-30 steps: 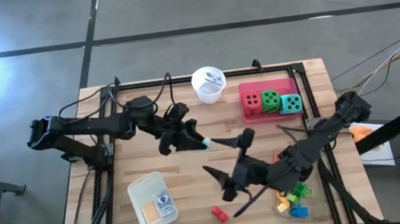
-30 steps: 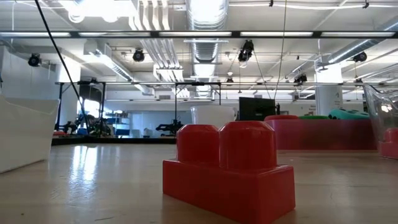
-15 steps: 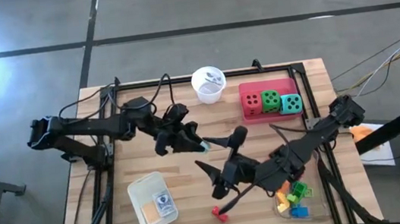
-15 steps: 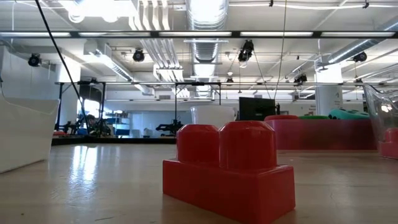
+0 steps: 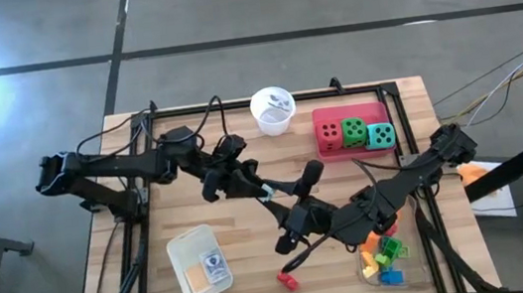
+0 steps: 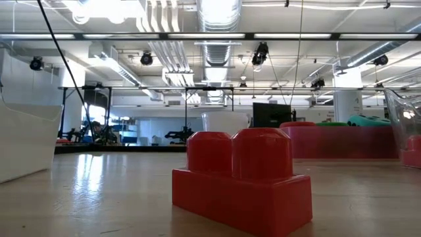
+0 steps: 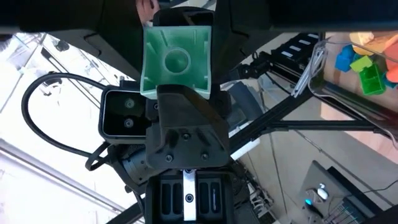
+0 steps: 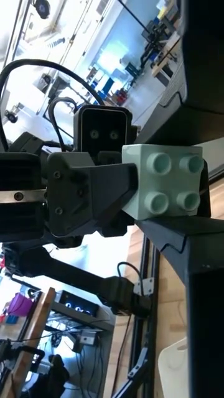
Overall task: Pick & Place Toys
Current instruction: Put the light blue game piece into the transparent bin
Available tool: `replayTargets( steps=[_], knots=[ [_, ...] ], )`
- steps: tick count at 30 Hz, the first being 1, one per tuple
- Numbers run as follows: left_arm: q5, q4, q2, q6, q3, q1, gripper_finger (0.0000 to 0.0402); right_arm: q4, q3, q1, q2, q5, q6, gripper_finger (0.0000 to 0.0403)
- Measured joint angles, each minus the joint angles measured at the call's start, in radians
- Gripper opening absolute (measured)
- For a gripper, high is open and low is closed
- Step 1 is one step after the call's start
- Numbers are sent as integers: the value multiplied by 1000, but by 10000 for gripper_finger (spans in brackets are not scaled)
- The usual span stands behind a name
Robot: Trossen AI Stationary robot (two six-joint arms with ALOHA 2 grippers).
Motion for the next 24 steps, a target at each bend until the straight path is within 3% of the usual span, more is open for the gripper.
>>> replayTargets(
  steps=[6, 14, 19, 24],
  knots=[
    [32, -3, 0, 11, 0, 0, 171, 2, 0, 0, 0, -11, 27, 132],
    [124, 1, 0, 57, 0, -1, 294, 3, 3, 0, -20, -20, 148, 132],
    [182, -31, -2, 172, 0, -23, 362, -79, 2, 8, -61, -112, 298, 132],
    [182, -185, -2, 346, 0, -67, 386, -319, 2, 19, -127, -283, 602, 132]
  ],
)
